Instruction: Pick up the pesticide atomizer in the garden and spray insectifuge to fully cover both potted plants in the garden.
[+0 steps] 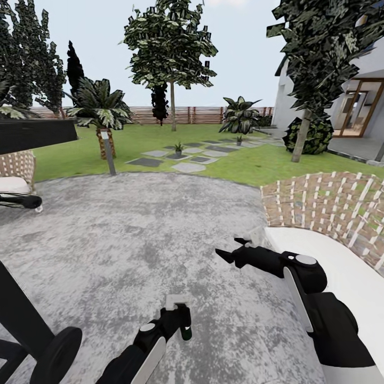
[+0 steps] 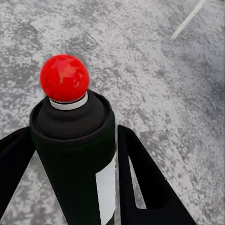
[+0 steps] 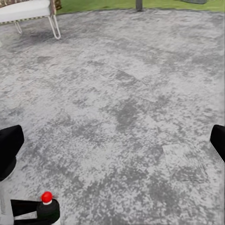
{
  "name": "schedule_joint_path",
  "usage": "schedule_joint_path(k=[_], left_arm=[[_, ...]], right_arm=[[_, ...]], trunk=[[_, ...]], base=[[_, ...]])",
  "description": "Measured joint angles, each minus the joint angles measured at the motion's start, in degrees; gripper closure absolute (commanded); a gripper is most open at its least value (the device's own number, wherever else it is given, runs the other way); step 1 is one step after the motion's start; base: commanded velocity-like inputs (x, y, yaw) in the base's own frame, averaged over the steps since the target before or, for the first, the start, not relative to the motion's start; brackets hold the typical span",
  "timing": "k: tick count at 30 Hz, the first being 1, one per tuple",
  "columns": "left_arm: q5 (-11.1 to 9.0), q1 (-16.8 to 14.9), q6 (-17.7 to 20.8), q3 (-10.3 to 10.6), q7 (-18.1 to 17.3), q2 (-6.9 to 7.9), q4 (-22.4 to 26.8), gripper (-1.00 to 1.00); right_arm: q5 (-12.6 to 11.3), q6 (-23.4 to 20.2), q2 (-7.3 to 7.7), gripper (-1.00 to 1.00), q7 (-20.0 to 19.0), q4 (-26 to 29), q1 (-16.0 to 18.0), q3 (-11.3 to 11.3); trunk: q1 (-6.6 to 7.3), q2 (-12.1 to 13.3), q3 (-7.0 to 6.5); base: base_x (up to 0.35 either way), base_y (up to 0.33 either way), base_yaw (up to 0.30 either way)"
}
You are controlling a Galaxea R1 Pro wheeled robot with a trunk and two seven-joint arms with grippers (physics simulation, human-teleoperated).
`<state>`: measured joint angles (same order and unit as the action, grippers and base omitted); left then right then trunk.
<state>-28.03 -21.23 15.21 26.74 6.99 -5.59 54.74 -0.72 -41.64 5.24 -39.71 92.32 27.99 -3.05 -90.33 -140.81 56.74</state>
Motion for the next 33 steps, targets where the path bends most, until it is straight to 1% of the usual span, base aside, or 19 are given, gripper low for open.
schedule_joint_path(k=[17, 33], left_arm=[[-0.11, 0.00, -0.01, 0.00, -0.03, -0.03, 0.00, 1.00], [-0.11, 0.00, -0.06, 0.00, -0.01, -0.02, 0.00, 1.00]], right_arm=[[0.00, 0.09, -0.07, -1.00, 0.05, 0.00, 0.00, 0.00], [0.06, 0.80, 0.27, -1.00, -0.16, -0.08, -0.44, 0.17]], trunk=[[0.00, 0.00, 0.00], [0.00, 0.00, 0.00]], base=[[0.340, 0.000, 0.000], [0.340, 0.000, 0.000]])
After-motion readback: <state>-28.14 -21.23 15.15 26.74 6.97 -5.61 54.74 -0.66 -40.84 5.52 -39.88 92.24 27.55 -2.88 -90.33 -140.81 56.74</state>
